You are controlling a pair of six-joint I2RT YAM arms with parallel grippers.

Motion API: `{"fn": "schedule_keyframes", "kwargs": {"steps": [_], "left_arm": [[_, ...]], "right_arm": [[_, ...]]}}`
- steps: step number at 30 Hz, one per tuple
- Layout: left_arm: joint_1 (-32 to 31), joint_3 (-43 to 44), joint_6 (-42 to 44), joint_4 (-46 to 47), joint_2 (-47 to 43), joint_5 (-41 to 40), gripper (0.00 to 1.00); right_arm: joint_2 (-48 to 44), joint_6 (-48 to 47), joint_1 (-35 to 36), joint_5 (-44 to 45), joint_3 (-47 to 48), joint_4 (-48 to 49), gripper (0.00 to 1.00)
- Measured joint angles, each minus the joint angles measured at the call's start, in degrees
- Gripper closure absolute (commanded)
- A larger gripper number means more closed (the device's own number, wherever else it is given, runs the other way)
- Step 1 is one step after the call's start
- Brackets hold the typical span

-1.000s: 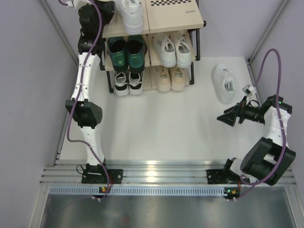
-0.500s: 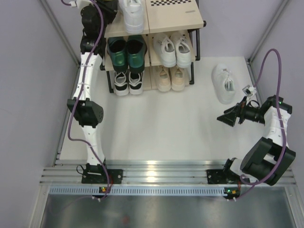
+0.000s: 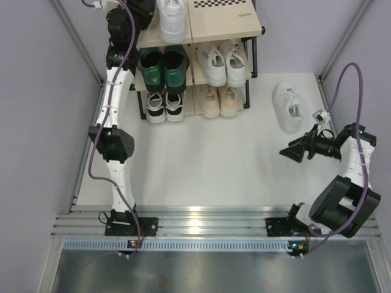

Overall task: Place and organize the shoes onto the shoe shelf
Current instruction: Adjust the shoe at the shoe shelf.

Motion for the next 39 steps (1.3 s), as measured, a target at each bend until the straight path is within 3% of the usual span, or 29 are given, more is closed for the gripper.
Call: {"fn": "schedule_keyframes", "kwargs": {"steps": [12,20,30,34,39], "left_arm": [[-0.6,0.3,-0.5,1.2,0.7,-0.3,0.64],[-0.7,-1.5,-1.2,1.7,-1.2,-2.3,0.4],[5.2,-5.0,0.2,-3.0,-7.0,0.7,0.25],[9.4,-13.6,4.5,-5.4,-15.0,3.6,0.17],[12.0,-36.8,13.6,-8.0,-34.4,6.2,0.14]], "right_arm": [[0.2,-0.3,-0.3,0.0,0.0,-0.3,0.01],[0.2,-0.3,-0.7,0.0,0.0,-0.3,0.01],[0.2,0.1,-1.0,3.0,0.0,0.8,0.01],[-0.3,3.9,-1.0,6.2,0.3,4.5,0.0],[-4.2,11.8,-1.1,15.9,3.5,13.5,0.0]]}}
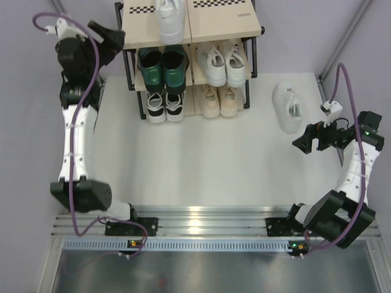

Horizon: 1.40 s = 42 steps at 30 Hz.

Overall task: Place and organize the shoes onto the shoe shelf
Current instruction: Adjust the shoe at the shoe shelf, then pick up the shoe at the center of the board.

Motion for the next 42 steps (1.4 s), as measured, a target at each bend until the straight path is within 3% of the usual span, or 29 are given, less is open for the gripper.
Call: {"fn": "schedule_keyframes", "kwargs": {"steps": [7,13,19,25,32,36,40,41,42], "left_arm": [[-0.9,-36.5,8.3,0.6,-34.2,7.3,0.06],[-0.9,-56.2,9.2,-1.8,-53.4,13.3,0.05],[-0.9,-72.7,5.4,-5.4,-65.4,21.1,0.05],[-0.9,-82.8,2.5,-8.3,-68.7,29.5,0.05],[-1.8,-83.5,2.1,-8.5,-68.0,35.7,0.04],[-3.1,-82.3,3.2,-8.4,-63.2,37.0,0.05],[-9.9,-81.9,3.2,-6.6,-57.8,33.4,0.05],[-13.6,-81.9,3.0,-5.6,-56.6,31.1,0.05],[-17.5,-81.9,2.5,-4.1,-55.4,29.0,0.05]], "right_arm": [[-3.5,13.4,-0.2,10.5,1.7,18.3,0.01],[14.5,20.7,0.7,10.3,12.9,20.7,0.01],[28.6,26.5,11.2,26.3,25.7,23.3,0.02],[38.3,28.4,17.9,35.3,35.6,25.3,0.09],[43.4,24.1,16.6,36.7,36.2,25.3,0.21],[46.0,21.2,16.6,36.0,35.3,25.4,0.28],[49.9,19.8,16.6,34.1,35.5,25.7,0.53],[50.9,19.6,16.6,33.2,35.5,25.6,0.71],[51.6,19.2,16.6,32.4,35.5,25.5,0.8]]}}
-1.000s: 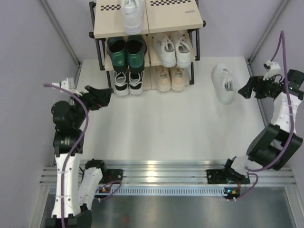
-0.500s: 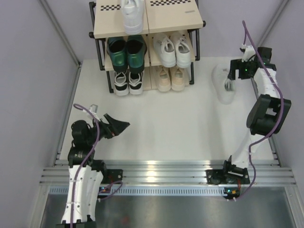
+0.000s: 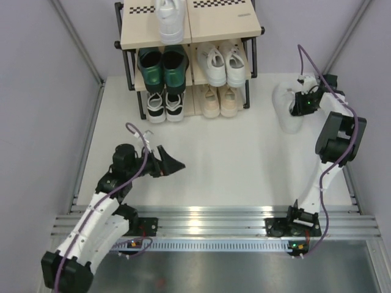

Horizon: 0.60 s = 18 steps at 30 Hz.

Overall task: Place and organize the shoes onto the shoe shelf
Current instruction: Pick up the shoe at the center of the board.

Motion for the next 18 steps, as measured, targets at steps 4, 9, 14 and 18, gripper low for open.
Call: {"fn": "schedule_keyframes", "kwargs": {"steps": [4,9,14,18], "left_arm": [[-17.2,-1.9,-4.8,12.4,6.8,-8.3,0.04],[-29.8,-7.3,-13.1,31.0,17.4,-19.2,0.03],[-37.9,-7.7,-16.6,46.2,26.5,-29.0,0.02],[-42.3,-3.6,-17.4,56.7,35.9,-34.3,0.02]], "right_arm": [[-0.6,-0.1,-0.3,-0.8,-2.1,2.6,1.0],[-10.0,-0.3,-1.4,-5.7,-14.2,3.8,1.0],[-25.5,-2.0,-4.6,-15.0,-25.2,-4.2,1.0],[-40.0,-6.3,-5.0,-21.6,-32.8,-9.5,1.0]]}}
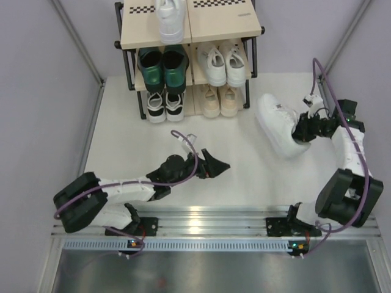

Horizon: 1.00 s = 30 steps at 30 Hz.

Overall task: Place and organize the shoes onto the shoe shelf
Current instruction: Pick up the shoe at the center of the board.

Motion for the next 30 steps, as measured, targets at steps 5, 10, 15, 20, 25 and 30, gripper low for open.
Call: {"fn": "schedule_keyframes", "kwargs": {"steps": [5,10,15,20,25,30], "left_arm": [[-2.6,4.0,-3.8,16.7,11.7,-5.2,0.02],[-3.4,7.6,-6.5,24.2,18.2,-7.5,0.02],[-6.8,9.8,-6.0,27.9,19.0,-8.9,0.02],[-8.5,10.9,-5.2,29.3,19.1,-9.0,0.05],[-8.5,11.1,-4.4,29.6,19.1,-11.9,0.29],[-8.6,11.0,-3.3,28.3,19.6,-13.8,0.83]], "right_arm": [[-15.9,-6.2,3.8,-8.0,-8.3,-4.7,1.0],[-27.0,-5.9,6.6,-12.8,-15.7,-4.3,1.0],[-33.7,-1.0,12.2,-13.4,-19.4,-2.0,1.0],[-34.2,2.5,14.8,-14.4,-19.6,0.4,1.0],[-34.2,1.5,16.5,-14.2,-19.6,0.1,1.0],[-34.8,-2.1,17.6,-12.9,-19.6,-0.3,0.98]]}}
